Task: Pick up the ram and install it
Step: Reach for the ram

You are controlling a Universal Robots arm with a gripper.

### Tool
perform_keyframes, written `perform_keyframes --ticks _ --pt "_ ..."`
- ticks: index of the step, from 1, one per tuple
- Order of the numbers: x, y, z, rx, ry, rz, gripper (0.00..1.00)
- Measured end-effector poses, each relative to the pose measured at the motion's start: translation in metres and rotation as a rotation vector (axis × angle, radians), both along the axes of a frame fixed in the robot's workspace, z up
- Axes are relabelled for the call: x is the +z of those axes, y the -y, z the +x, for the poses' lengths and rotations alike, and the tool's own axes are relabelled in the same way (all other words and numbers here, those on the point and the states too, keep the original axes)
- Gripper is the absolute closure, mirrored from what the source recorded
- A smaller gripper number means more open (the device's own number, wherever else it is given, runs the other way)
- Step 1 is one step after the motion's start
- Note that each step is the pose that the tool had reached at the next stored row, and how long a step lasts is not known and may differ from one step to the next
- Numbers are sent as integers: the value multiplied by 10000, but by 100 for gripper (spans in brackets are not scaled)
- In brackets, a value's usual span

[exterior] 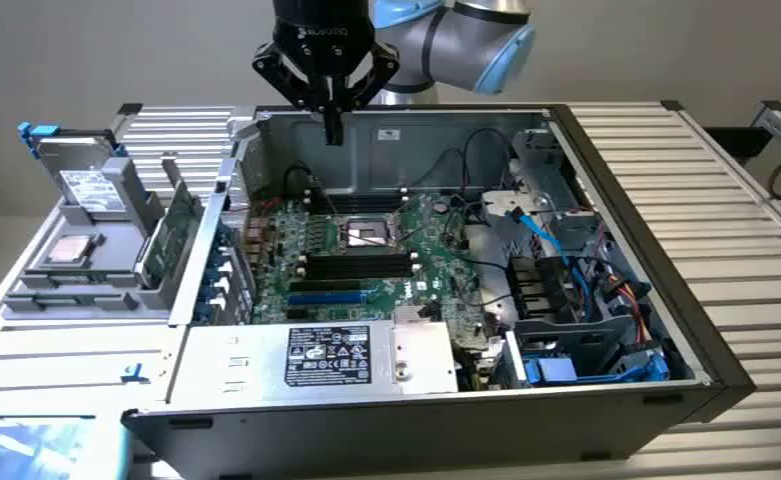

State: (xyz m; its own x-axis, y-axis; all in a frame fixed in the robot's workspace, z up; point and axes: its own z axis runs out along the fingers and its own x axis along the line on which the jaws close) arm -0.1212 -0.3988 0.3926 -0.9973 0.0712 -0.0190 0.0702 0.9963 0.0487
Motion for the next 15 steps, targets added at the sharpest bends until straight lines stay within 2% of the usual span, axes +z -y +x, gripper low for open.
perform_keyframes --ticks 15 --pt "-1 0 -21 -2 10 2 88"
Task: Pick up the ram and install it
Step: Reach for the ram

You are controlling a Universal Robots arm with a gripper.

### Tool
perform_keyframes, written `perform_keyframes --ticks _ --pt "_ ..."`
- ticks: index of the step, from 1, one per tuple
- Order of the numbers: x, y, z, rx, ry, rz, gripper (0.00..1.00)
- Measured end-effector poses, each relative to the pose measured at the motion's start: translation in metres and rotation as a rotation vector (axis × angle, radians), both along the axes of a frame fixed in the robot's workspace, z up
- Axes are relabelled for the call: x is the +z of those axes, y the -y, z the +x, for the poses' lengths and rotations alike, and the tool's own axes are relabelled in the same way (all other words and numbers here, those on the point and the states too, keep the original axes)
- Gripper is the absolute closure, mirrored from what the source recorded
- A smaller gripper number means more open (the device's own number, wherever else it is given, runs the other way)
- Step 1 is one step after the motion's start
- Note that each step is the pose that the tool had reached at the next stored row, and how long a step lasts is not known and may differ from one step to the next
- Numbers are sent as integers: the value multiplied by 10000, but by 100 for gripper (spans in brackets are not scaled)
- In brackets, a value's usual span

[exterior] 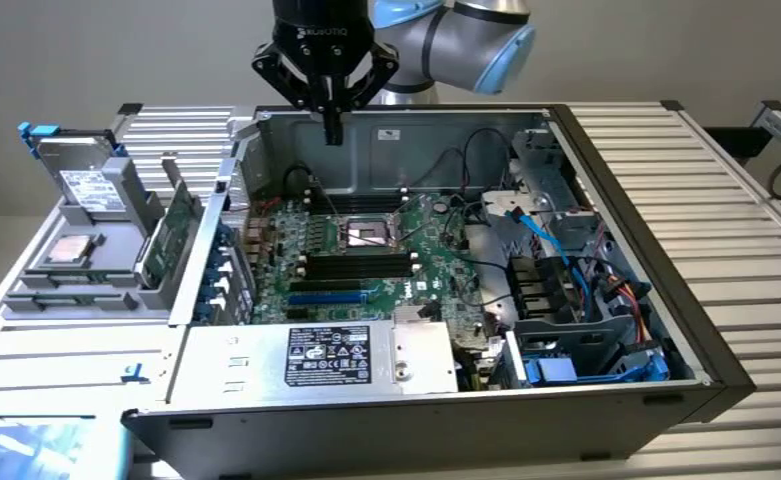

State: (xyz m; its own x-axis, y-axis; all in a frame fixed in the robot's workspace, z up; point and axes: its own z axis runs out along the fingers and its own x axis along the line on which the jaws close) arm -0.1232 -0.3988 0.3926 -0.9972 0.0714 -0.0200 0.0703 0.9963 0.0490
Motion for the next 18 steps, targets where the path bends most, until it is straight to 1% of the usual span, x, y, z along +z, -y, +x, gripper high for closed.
perform_keyframes --ticks 4,18 --pt "1 0 -124 1 7 -2 88" --pt "-1 0 -757 2 49 -1 88"
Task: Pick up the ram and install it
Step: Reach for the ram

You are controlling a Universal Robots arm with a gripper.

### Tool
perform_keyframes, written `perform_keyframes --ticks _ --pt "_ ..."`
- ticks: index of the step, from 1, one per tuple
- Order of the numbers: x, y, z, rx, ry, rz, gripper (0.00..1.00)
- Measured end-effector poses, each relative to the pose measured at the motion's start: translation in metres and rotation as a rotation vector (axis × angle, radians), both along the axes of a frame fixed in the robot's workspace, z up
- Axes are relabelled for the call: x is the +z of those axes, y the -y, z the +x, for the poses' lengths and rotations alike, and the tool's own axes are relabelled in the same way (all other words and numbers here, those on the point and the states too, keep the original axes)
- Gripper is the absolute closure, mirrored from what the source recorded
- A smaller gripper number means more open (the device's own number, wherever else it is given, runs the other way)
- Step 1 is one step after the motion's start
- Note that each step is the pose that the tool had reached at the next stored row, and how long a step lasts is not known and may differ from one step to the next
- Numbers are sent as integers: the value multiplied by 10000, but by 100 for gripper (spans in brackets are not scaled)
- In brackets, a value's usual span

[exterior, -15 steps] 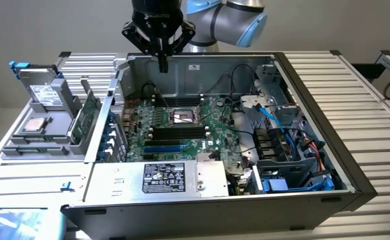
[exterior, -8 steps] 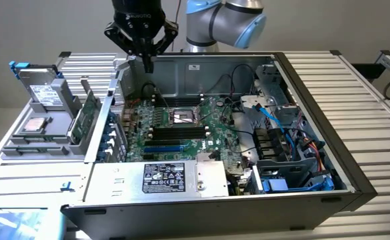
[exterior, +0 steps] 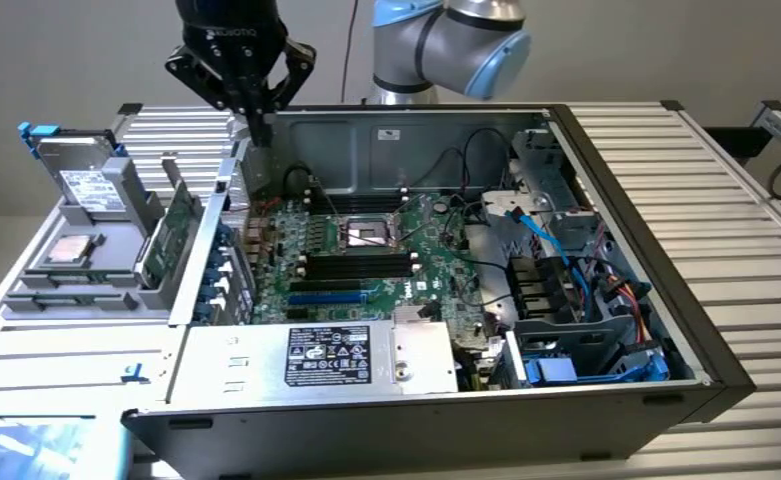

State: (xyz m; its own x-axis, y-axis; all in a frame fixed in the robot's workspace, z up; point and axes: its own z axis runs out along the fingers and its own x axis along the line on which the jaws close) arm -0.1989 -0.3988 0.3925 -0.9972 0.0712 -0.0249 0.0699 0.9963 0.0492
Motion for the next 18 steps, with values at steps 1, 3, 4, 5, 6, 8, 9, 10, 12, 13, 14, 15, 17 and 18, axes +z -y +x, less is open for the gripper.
perform_keyframes --ticks 1,3,4,5,6,8,9,10,12,13,14,15,17,18 --pt "0 0 -47 -1 2 -1 88" --pt "0 0 -139 1 9 0 88" --pt "0 0 -184 1 11 0 88" --pt "-1 0 -229 0 14 0 88" --pt "-1 0 -274 -1 16 0 88" --pt "-4 0 -364 1 20 0 88" --pt "-4 0 -411 0 21 0 88" --pt "-5 0 -457 -1 22 0 88" --pt "-5 0 -545 1 22 -1 88" --pt "-6 0 -590 0 23 0 88" --pt "-6 0 -639 0 22 0 88" --pt "-6 0 -681 -1 23 1 88" --pt "-7 0 -772 0 23 2 88" --pt "-7 0 -817 0 23 3 88"
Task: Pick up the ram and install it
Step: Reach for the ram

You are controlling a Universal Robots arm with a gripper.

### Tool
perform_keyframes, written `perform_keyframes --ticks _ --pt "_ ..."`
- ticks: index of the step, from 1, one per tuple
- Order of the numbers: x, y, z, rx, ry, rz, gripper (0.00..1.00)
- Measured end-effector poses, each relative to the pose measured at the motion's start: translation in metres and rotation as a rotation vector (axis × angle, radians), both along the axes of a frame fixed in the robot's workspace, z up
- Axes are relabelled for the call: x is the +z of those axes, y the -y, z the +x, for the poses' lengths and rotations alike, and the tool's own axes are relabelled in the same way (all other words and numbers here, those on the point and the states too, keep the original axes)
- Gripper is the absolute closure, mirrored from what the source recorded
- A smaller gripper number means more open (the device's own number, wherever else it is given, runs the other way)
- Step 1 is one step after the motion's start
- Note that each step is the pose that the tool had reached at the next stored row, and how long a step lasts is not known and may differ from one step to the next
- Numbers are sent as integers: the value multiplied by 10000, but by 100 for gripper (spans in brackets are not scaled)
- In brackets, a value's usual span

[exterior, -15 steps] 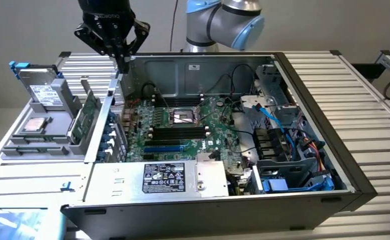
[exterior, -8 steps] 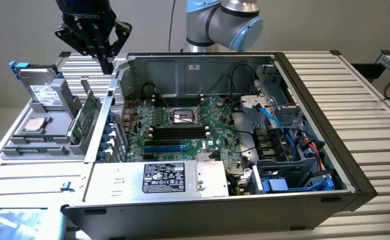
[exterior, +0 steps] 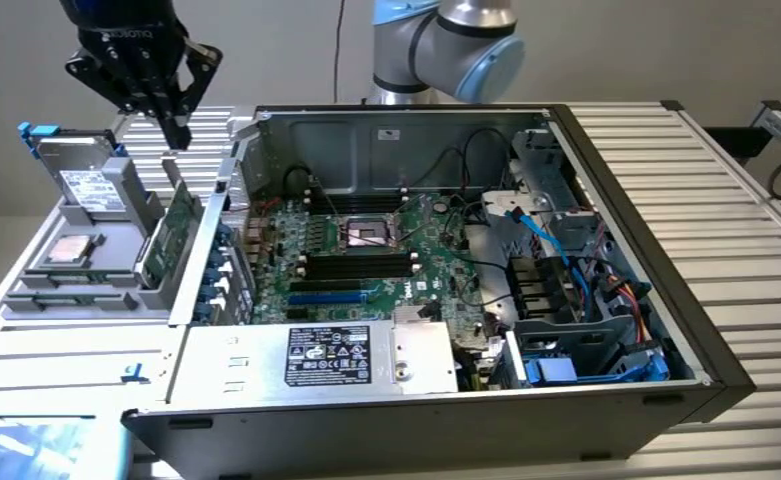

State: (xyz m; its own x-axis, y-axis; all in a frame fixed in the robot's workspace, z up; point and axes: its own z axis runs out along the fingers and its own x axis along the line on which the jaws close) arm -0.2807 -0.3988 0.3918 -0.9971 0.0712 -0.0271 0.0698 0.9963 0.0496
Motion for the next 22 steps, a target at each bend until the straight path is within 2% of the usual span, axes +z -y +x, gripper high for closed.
perform_keyframes --ticks 22 --pt "0 0 -1003 10 -1 -1 88"
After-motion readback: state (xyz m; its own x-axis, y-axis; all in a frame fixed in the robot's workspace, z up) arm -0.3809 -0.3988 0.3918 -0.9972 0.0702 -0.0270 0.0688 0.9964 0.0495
